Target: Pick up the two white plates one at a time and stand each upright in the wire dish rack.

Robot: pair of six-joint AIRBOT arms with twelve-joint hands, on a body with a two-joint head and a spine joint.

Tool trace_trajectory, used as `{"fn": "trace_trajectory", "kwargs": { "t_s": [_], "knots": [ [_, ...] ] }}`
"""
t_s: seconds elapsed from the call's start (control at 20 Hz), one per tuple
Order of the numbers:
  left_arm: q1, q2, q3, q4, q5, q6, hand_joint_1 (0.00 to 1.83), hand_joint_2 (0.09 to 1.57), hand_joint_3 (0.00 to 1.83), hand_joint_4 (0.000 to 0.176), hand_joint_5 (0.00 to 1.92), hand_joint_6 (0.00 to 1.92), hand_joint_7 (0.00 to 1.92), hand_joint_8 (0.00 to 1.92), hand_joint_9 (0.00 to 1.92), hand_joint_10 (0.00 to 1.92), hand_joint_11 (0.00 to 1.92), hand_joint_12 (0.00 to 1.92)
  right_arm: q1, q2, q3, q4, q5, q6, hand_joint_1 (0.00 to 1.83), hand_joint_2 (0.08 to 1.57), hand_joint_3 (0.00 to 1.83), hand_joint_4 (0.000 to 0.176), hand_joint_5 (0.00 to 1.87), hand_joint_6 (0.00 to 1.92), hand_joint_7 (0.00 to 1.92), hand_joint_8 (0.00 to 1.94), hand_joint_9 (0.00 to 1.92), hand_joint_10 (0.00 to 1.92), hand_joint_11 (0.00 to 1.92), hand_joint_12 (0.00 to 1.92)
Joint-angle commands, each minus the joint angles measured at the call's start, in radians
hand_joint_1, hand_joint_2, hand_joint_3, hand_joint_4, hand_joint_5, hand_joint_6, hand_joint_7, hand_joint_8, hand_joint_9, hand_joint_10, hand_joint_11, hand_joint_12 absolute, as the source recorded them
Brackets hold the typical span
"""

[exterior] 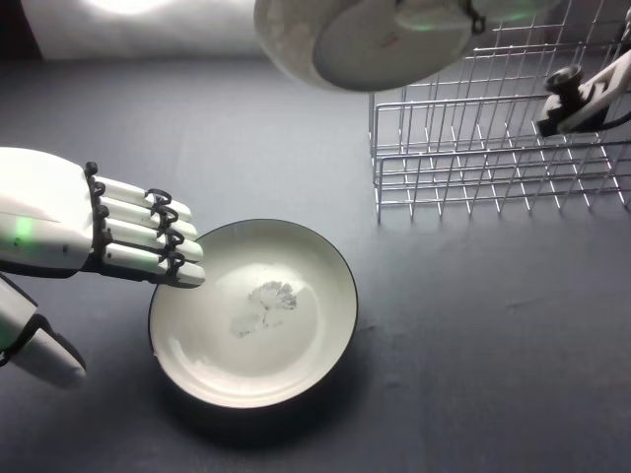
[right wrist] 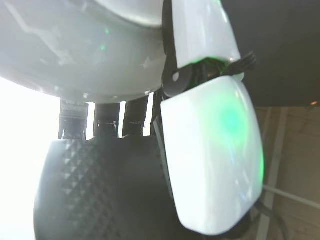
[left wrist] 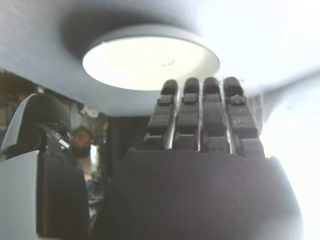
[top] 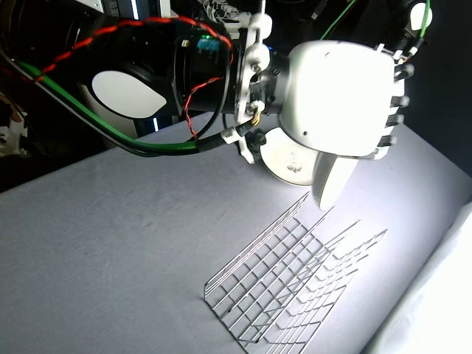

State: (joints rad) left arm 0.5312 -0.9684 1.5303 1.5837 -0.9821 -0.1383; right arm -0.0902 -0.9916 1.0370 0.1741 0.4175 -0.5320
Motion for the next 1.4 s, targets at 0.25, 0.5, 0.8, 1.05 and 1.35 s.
{"fn": "trace_trajectory", "kwargs": {
  "t_s": [0.25, 0.5, 0.8, 1.05, 1.35],
  "knots": [
    [0.012, -0.007, -0.002, -0.069, -0.021, 0.010, 0.00, 1.10, 0.00, 0.000, 0.00, 0.00, 0.00, 0.00, 0.00, 0.00, 0.00, 0.00, 0.010, 0.065, 0.018, 0.010, 0.108, 0.009, 1.39, 1.08, 0.00, 0.000, 0.90, 1.00, 1.06, 0.81, 1.09, 1.00, 1.00, 1.19],
    [0.019, -0.008, -0.013, -0.069, -0.008, 0.016, 0.00, 1.10, 0.00, 0.000, 0.00, 0.00, 0.00, 0.00, 0.00, 0.00, 0.01, 0.00, -0.015, 0.095, 0.067, 0.009, 0.085, 0.007, 1.39, 1.08, 0.00, 0.000, 0.91, 0.97, 1.07, 0.78, 1.10, 1.01, 1.00, 1.19],
    [0.028, -0.014, -0.011, -0.069, 0.000, 0.026, 0.00, 1.10, 0.00, 0.000, 0.00, 0.00, 0.00, 0.00, 0.00, 0.00, 0.01, 0.00, -0.077, 0.104, 0.118, 0.009, 0.083, 0.006, 1.39, 1.07, 0.00, 0.000, 0.94, 0.94, 1.06, 0.78, 1.11, 0.99, 1.00, 1.17],
    [0.033, -0.022, -0.008, -0.069, 0.001, 0.029, 0.00, 1.11, 0.00, 0.000, 0.01, 0.00, 0.00, 0.00, 0.00, 0.00, 0.00, 0.00, -0.142, 0.103, 0.159, 0.009, 0.083, 0.006, 1.39, 1.07, 0.00, 0.000, 0.96, 0.91, 1.05, 0.81, 1.08, 1.03, 0.97, 1.17],
    [0.033, -0.029, -0.002, -0.069, 0.005, 0.031, 0.00, 1.09, 0.00, 0.000, 0.00, 0.00, 0.00, 0.00, 0.00, 0.00, 0.00, 0.00, -0.196, 0.091, 0.196, 0.009, 0.085, 0.007, 1.49, 1.10, 0.00, 0.000, 0.88, 1.06, 0.97, 0.87, 0.97, 1.01, 0.87, 1.46]
  ]
}}
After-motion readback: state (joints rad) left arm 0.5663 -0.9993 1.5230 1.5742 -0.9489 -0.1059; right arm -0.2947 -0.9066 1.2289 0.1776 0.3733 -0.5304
